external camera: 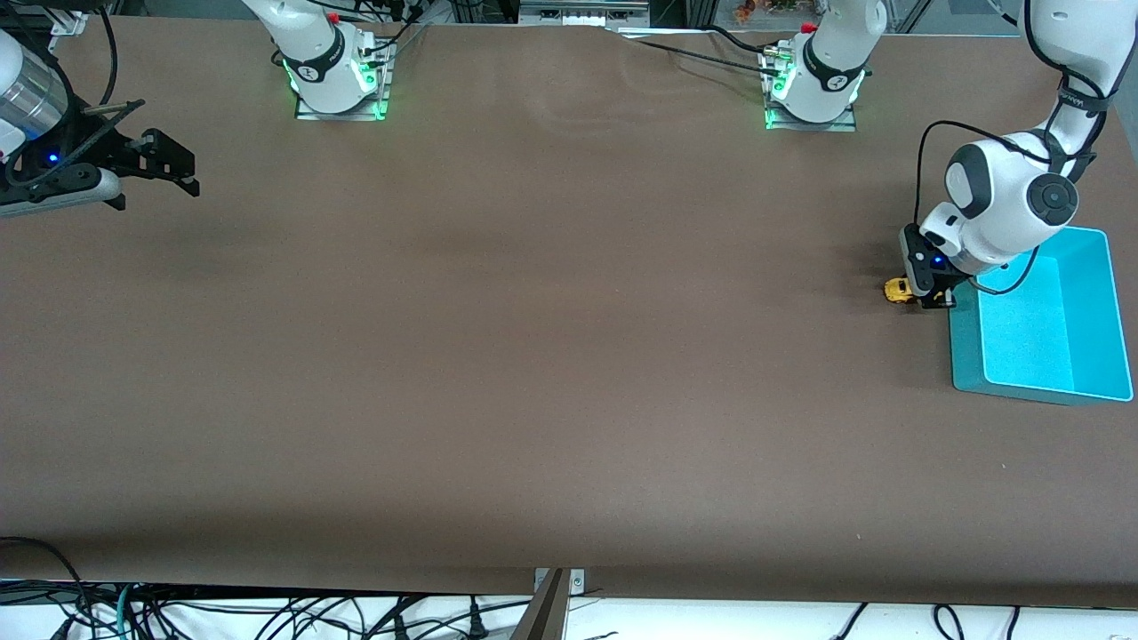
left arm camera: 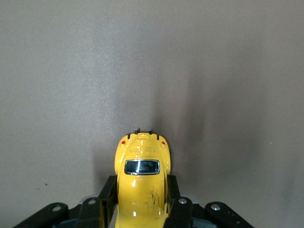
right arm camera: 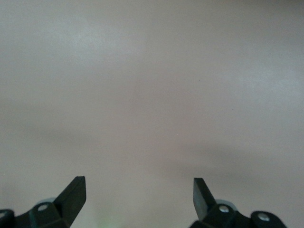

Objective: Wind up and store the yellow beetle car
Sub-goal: 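Lift the yellow car with the left gripper over the cyan box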

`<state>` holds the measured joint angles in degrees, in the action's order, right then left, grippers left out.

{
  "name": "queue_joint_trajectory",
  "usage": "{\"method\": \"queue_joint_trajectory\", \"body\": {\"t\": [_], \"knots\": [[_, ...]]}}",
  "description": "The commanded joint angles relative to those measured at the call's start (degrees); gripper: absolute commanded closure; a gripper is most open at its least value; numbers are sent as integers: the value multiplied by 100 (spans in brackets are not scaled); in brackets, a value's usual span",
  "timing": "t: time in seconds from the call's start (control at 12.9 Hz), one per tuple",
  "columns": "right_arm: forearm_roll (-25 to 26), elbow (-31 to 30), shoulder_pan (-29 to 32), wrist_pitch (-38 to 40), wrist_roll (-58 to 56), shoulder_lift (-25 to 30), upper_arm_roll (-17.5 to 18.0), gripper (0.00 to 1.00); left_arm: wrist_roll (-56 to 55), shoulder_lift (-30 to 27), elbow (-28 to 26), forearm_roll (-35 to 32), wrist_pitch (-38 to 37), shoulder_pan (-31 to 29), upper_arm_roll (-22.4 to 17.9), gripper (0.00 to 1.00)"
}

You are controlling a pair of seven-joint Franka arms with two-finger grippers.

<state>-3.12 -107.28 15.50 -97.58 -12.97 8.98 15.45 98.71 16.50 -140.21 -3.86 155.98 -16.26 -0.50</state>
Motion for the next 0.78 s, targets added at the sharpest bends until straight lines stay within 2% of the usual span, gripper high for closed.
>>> {"method": "queue_joint_trajectory", "body": {"t": [0.0,0.23,0.39,0.54,0.7], "knots": [[-22,110,-39,37,-83,-45,-43,0,158,-67,-24,-71,56,-53,41,90],[-14,93,-47,37,-83,-45,-43,0,210,-304,37,-54,-442,26,76,90],[-14,93,-39,55,-83,-45,-43,0,202,-559,177,-36,-1013,35,321,90],[-14,93,-39,72,-83,-45,-43,0,202,-709,711,42,-1873,35,480,91],[-14,128,-39,81,-83,-80,-43,0,228,-666,1746,61,-3033,61,507,90]]}}
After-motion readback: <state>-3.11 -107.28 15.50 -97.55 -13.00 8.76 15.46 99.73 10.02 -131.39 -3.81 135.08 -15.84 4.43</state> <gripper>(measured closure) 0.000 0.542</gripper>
